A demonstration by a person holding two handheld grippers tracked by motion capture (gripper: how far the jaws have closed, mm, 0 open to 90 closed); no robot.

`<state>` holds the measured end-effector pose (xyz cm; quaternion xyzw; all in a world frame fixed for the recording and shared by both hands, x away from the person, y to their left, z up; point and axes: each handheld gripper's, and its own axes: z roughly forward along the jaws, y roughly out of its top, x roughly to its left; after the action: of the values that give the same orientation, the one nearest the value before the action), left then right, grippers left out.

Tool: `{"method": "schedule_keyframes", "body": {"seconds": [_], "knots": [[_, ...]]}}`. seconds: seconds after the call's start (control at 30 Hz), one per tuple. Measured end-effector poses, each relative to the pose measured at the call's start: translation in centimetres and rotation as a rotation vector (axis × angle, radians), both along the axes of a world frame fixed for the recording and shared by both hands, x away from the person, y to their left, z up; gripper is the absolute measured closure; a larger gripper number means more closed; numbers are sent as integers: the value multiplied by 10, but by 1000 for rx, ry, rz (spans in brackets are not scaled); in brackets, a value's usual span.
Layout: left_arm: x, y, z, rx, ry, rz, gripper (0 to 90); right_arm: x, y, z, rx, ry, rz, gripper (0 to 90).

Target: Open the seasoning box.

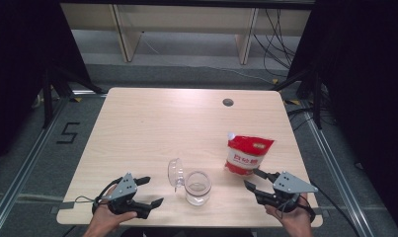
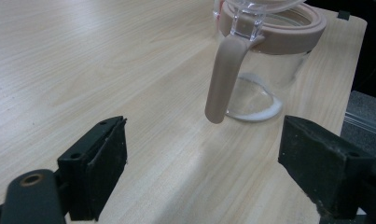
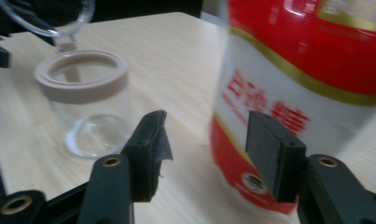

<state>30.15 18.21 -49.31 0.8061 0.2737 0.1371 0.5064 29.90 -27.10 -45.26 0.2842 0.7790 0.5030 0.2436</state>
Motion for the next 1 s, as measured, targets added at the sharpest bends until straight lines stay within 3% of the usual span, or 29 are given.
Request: {"method": "schedule_keyframes", "body": {"seconds": [0.13,0.2,0.3,0.33,0.37,0.4,0.47,0.57,0.6,0.63,0.7,0.83,0.9,0.93,0.97,1.0], "knots": [[0,0,0,-2,3,-1,151,3,-9,-3,8,28,-55,423],[-2,-2,-1,-19,16,16,151,6,-19,-6,23,86,-109,336],[0,-1,-1,5,-3,-2,151,12,-27,-10,24,67,-116,314],[0,-1,-1,-8,-2,-5,151,14,-30,-10,24,72,-127,277],[0,-1,-1,5,-5,-6,151,15,-32,-11,32,88,-139,257],[1,-1,-1,7,-1,-9,151,19,-34,-12,24,52,-139,235],[-1,-2,-2,-5,19,9,151,25,-34,-15,53,73,-152,206],[0,-2,-2,-10,13,9,151,35,-36,-18,41,70,-128,194],[-1,-2,-2,-14,19,13,151,37,-35,-19,61,83,-138,183],[-1,-2,-2,-12,17,11,151,42,-36,-20,47,52,-125,182],[-1,-2,-2,-11,16,10,151,42,-35,-20,53,72,-128,180],[-1,-3,-2,-13,20,9,151,59,-35,-22,68,29,-96,167],[-1,-3,-2,-15,18,8,151,61,-35,-22,75,44,-89,165],[-1,-4,-2,-26,22,16,151,66,-33,-23,73,25,-73,173],[0,-3,-2,-18,14,6,151,66,-32,-24,90,57,-74,173],[1,-2,-2,-3,0,-5,151,69,-31,-26,89,49,-60,171]]}}
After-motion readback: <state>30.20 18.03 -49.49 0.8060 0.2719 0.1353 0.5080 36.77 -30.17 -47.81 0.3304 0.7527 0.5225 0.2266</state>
